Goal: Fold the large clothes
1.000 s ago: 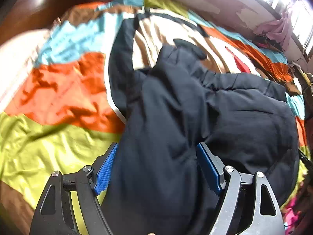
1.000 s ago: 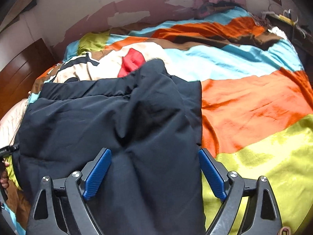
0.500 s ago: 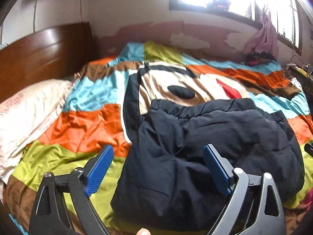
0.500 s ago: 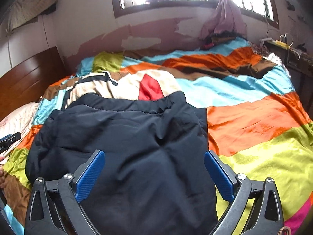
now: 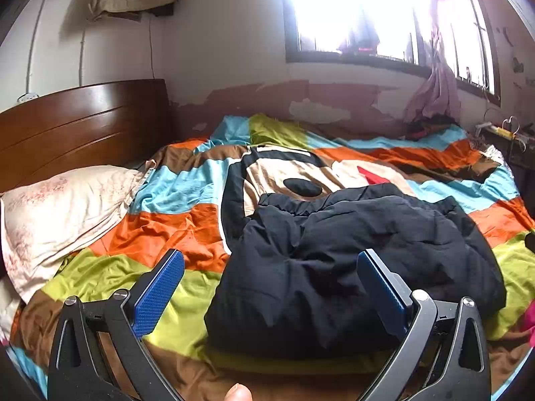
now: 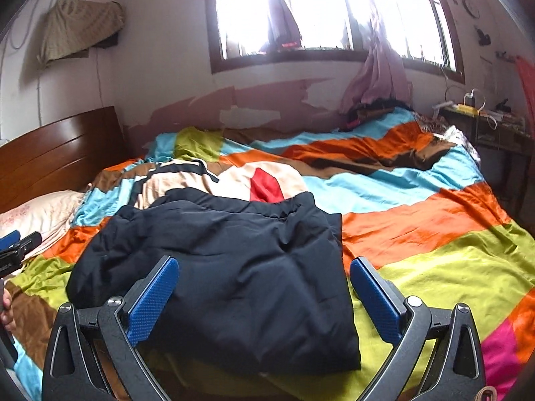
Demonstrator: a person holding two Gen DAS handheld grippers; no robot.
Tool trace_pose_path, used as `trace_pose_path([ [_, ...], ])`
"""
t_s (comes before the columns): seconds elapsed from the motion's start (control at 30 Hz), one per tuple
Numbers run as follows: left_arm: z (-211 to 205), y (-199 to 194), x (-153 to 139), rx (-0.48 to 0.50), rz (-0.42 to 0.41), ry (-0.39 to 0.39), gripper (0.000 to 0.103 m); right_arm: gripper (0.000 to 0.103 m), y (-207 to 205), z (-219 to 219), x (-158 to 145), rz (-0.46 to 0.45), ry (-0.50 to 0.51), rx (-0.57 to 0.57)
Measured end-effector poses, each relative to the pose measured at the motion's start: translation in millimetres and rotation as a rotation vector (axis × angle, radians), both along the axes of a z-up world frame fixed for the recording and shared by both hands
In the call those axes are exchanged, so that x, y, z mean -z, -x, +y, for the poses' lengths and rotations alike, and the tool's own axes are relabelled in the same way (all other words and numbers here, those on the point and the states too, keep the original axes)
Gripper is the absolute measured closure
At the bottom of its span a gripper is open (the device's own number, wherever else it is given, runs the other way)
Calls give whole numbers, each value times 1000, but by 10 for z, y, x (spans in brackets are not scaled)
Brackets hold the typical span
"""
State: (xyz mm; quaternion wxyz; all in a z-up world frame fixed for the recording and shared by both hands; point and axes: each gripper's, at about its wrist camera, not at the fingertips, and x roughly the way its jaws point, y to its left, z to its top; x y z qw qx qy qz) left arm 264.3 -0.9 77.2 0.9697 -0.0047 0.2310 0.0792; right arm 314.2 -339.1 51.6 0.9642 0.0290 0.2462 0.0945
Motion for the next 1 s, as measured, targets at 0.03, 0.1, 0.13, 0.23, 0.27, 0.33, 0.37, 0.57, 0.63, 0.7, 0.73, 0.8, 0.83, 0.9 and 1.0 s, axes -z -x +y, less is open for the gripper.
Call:
trace_pose_path([
  [0.03,-15,75,3,1,-8,6,2,0,72,16,-3,-8,2,-7],
  [0.1,-38,194,3,7,-22,14,2,0,241,63,-6,-29,13,-23],
  [0.13,-62,264,1,11,-32,12,2,0,283,80,-3,-37,18,-30],
  [0.23,-126,401,-28,20,-55,-7,2,0,488,160,-28,-70,41,-52],
  [0.27,-145,442,-46,23,-66,-15,2,0,529,174,-40,-78,42,-54],
  [0.33,-173,508,-85,24,-88,-22,2,0,638,179,-81,-102,42,-51],
  [0.37,-189,547,-105,28,-99,-21,2,0,694,180,-104,-116,40,-47],
  [0.57,-275,752,-180,41,-156,-28,2,0,953,186,-242,-187,36,-44],
  [0.63,-289,806,-187,44,-168,-23,2,0,1023,196,-273,-203,35,-49],
  [0.7,-303,845,-190,45,-172,-16,2,0,1088,214,-295,-218,36,-49],
  [0.73,-306,867,-192,45,-172,-15,2,0,1115,221,-301,-224,37,-51],
  [0.8,-309,896,-189,41,-174,-17,2,0,1159,229,-308,-235,43,-48],
  [0.83,-312,916,-191,41,-177,-16,2,0,1186,236,-307,-239,46,-48],
  [0.9,-304,963,-192,44,-181,-10,2,0,1243,252,-306,-247,47,-46],
  [1.0,-298,1036,-185,41,-189,-1,2,0,1325,276,-297,-255,52,-44],
])
